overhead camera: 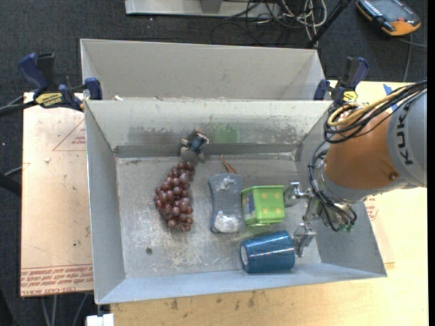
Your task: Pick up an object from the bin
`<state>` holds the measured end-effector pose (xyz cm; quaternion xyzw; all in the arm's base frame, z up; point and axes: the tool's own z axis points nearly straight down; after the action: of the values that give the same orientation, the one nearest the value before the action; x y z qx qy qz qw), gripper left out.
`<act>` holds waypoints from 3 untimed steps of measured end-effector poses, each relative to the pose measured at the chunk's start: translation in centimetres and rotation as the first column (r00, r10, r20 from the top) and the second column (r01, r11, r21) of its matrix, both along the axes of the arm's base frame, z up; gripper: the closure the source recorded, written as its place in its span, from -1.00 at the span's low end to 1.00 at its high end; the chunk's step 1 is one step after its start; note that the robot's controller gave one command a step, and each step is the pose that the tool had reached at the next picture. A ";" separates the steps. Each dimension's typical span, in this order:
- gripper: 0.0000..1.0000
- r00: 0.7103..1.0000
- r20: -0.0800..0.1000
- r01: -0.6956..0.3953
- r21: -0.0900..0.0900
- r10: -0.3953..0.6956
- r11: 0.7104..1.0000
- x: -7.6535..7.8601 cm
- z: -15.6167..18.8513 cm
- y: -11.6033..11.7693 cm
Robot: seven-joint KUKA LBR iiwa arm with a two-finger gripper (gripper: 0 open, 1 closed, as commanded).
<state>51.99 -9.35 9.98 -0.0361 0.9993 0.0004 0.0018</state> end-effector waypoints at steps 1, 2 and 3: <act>-1.00 0.999 -0.005 0.045 0.001 -0.045 0.999 -0.9 -0.9 0.3; -1.00 1.000 -0.005 0.026 -0.001 -0.026 1.000 -0.5 -0.9 2.6; 1.00 0.784 0.050 -0.618 -0.039 0.619 0.786 -2.0 -1.7 4.7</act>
Offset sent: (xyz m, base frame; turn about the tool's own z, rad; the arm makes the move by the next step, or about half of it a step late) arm 0.0042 0.0819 -0.0061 -0.4450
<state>50.00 -4.66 8.29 -0.3613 0.9319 -0.0102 0.0312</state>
